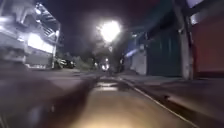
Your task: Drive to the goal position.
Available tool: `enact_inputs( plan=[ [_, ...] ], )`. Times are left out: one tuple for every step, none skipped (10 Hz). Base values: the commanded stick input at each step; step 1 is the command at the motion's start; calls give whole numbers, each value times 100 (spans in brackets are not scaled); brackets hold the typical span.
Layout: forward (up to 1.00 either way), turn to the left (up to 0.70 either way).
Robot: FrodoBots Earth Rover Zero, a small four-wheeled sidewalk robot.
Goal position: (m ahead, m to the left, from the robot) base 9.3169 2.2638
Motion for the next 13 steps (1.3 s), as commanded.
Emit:
enact_inputs(
  plan=[
    [70,0],
    [70,0],
    [70,0],
    [70,0],
    [70,0],
    [70,0],
    [70,0],
    [70,0],
    [70,0],
    [70,0],
    [70,0],
    [70,0],
    [70,0]
  ],
)
